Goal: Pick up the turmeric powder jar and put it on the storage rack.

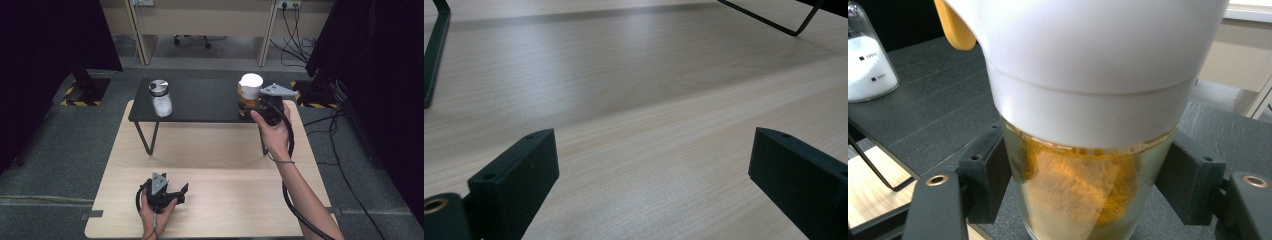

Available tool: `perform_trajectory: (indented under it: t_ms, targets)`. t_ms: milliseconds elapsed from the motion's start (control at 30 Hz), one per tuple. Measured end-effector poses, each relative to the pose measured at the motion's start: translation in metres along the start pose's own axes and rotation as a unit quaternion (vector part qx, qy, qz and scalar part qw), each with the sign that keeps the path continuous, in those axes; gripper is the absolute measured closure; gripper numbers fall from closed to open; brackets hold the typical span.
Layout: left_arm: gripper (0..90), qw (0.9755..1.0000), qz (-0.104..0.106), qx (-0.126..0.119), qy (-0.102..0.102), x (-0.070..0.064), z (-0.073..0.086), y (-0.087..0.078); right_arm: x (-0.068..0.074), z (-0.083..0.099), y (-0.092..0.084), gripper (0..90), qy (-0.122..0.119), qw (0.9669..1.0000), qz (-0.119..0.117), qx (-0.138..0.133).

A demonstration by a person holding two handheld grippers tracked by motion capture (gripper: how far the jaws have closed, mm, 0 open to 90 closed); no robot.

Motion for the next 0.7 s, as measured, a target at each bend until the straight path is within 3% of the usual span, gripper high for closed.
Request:
perform_trajectory:
  t_ms: [167, 433, 700]
  targets:
    - [5.4, 1.0000, 0.000, 0.000, 0.000, -0.0002, -0.0001, 0.0001, 0.0004, -0.0026, -0.0029, 29.3, -0.004, 1.0000, 0.001, -0.006]
    - [5.4, 1.0000, 0.002, 0.000, -0.001, -0.0011, 0.0000, 0.0008, -0.0028, -0.0007, -0.0060, 6.5, 0.018, 0.9998, 0.002, -0.011]
    - [5.4, 1.0000, 0.002, -0.001, 0.000, -0.0012, 0.0002, 0.0005, -0.0025, 0.0030, -0.0071, 3.2, 0.020, 0.9998, 0.001, -0.008]
Point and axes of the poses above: each handheld gripper's, and its own axes: y roughly forward along the jaws, z roughly out of its underside, x roughly to its left, the point moved 3 cm from there along y, roughly forward along the jaws, and after that the axes turned 11 degrees about -x, right-handed, at the moved point
